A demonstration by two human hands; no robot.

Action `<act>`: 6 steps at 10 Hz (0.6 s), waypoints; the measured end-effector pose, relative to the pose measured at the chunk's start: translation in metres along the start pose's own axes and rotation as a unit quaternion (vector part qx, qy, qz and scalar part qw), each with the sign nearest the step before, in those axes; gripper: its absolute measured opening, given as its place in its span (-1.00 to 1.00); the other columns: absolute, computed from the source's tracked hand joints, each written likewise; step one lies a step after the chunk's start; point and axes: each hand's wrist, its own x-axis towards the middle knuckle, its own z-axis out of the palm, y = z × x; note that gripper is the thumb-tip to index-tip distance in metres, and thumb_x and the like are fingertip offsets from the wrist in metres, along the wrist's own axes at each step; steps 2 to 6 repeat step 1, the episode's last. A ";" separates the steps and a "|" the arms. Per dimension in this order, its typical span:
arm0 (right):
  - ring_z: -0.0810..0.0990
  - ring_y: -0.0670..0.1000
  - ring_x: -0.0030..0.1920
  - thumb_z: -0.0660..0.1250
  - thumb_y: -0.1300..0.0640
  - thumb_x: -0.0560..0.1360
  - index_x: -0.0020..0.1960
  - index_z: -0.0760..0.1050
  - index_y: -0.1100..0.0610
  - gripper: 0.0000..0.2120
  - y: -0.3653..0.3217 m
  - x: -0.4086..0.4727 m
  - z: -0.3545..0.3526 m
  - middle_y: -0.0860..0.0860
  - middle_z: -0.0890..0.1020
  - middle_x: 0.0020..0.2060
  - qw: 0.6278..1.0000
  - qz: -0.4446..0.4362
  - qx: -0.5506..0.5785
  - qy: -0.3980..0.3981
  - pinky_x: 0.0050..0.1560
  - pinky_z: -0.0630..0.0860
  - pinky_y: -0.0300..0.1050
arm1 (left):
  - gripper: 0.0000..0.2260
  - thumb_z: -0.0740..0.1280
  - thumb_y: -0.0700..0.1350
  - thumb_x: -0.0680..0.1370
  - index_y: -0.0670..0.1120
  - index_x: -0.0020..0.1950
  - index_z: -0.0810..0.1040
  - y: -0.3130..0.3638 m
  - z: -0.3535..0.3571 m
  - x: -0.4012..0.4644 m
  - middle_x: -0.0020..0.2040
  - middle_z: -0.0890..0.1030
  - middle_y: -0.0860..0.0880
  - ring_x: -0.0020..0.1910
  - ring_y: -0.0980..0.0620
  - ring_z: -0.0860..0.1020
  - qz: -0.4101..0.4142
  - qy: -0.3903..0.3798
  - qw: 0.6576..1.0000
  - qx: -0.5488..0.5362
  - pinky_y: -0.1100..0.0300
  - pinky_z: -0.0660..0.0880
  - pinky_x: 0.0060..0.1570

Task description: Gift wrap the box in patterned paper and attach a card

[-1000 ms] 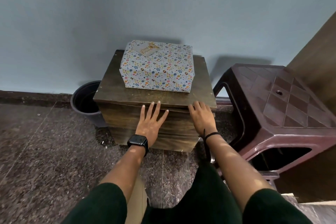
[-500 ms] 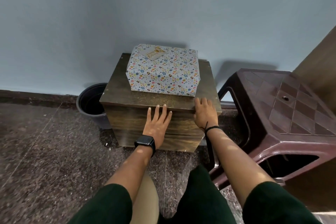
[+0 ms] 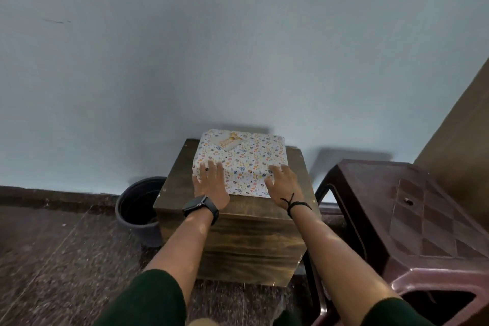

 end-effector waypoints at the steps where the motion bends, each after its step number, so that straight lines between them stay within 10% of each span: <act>1: 0.22 0.19 0.43 0.08 0.02 0.61 0.47 0.19 0.01 -0.57 0.006 0.006 0.000 0.09 0.20 0.46 0.998 0.017 -0.051 0.016 0.35 0.32 0.12 | -0.27 0.19 -0.03 0.59 -0.05 0.54 -0.27 -0.001 0.006 0.001 0.55 -0.25 -0.10 0.52 -0.17 -0.23 0.036 -0.009 0.999 0.004 -0.14 -0.17 0.47; 6: 0.22 0.19 0.43 0.08 0.02 0.61 0.47 0.19 0.01 -0.57 0.006 0.006 0.000 0.09 0.20 0.46 0.998 0.017 -0.051 0.016 0.35 0.32 0.12 | -0.27 0.19 -0.03 0.59 -0.05 0.54 -0.27 -0.001 0.006 0.001 0.55 -0.25 -0.10 0.52 -0.17 -0.23 0.036 -0.009 0.999 0.004 -0.14 -0.17 0.47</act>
